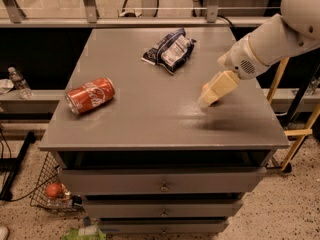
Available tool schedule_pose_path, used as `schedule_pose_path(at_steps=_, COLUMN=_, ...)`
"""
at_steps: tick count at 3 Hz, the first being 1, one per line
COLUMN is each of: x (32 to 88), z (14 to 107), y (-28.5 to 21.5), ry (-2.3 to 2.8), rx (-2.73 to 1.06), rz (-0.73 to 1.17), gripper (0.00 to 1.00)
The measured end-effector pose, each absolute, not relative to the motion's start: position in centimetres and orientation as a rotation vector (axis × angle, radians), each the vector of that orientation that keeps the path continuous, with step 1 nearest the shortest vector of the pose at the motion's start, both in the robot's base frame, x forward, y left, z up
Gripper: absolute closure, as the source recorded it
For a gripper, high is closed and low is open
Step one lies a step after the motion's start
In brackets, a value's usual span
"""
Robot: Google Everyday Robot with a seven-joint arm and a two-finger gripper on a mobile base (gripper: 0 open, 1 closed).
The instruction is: Pick orange
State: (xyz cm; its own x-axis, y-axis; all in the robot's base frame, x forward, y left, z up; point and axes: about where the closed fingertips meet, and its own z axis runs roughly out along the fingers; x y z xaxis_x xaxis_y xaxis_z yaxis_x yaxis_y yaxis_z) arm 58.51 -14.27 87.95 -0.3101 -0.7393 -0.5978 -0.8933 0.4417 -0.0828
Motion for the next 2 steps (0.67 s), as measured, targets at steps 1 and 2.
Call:
schedule_pose_path(at_steps=1, x=59.6, z=86.4, y=-14.3, ry=2.129, rx=-1.353, rz=0.342, gripper=0.0)
schedule_pose_path(at_steps=2, x=59.9, z=85.0, y=-14.8, ry=2.135, rx=-1.343, rz=0.356, gripper=0.0)
